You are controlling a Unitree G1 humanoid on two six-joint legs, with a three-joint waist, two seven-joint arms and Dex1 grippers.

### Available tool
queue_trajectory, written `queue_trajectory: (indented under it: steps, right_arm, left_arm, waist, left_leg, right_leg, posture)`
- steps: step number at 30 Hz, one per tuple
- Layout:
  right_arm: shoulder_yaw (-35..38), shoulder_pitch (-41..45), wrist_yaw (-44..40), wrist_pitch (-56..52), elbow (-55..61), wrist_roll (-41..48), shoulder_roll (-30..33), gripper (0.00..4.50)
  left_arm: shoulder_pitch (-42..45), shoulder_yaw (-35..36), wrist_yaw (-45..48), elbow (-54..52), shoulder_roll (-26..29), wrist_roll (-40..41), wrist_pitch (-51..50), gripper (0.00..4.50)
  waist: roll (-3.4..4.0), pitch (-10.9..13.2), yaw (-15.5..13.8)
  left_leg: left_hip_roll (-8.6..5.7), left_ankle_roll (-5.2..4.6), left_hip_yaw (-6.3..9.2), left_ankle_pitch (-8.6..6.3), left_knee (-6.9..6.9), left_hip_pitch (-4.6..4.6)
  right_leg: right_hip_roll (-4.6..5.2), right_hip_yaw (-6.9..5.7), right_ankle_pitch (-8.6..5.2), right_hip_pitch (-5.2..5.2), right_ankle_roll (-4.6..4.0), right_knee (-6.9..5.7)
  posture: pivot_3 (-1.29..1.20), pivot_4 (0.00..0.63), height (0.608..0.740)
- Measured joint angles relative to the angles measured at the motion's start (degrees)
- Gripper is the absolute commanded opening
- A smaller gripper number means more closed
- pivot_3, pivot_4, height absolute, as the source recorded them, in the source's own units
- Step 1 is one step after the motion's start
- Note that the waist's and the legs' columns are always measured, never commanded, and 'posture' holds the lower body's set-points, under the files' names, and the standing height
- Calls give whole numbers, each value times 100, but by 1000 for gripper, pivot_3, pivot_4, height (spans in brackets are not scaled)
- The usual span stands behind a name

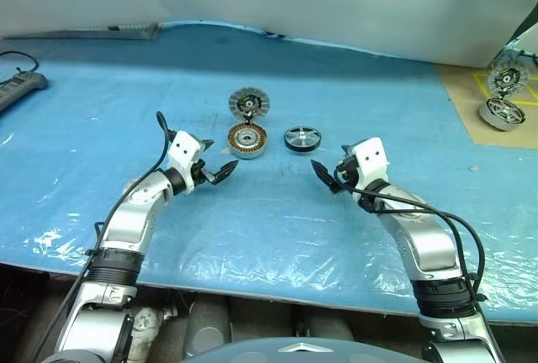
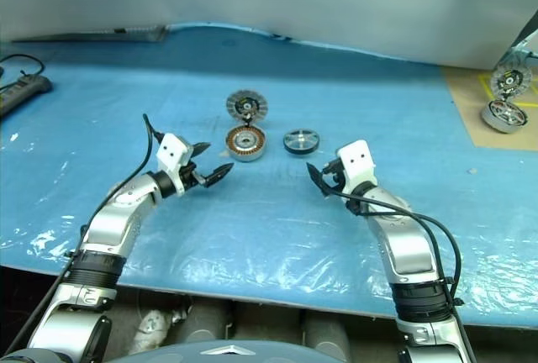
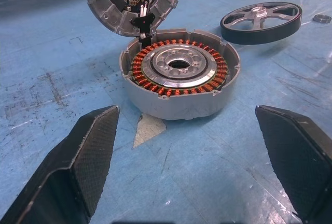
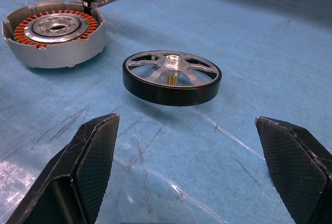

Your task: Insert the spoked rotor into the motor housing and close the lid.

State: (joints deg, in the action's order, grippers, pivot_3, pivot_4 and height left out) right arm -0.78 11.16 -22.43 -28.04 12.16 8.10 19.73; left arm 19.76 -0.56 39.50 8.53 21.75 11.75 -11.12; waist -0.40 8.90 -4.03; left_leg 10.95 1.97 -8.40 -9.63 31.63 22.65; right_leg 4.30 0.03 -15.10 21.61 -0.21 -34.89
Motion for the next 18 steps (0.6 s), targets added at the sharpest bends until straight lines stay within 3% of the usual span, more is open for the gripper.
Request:
queue_trajectory:
  steps: [18]
  right_arm:
    - [-29,0,-33,7,0,-21,-1,4476]
  left_arm:
    - [33,-16,2,0,1,-50,-4,4500]
  waist:
    - [0,0,0]
  left_leg:
    - [0,0,0,0,0,0]
  right_leg:
    - [0,0,0,0,0,0]
  posture:
    - [0,150,740]
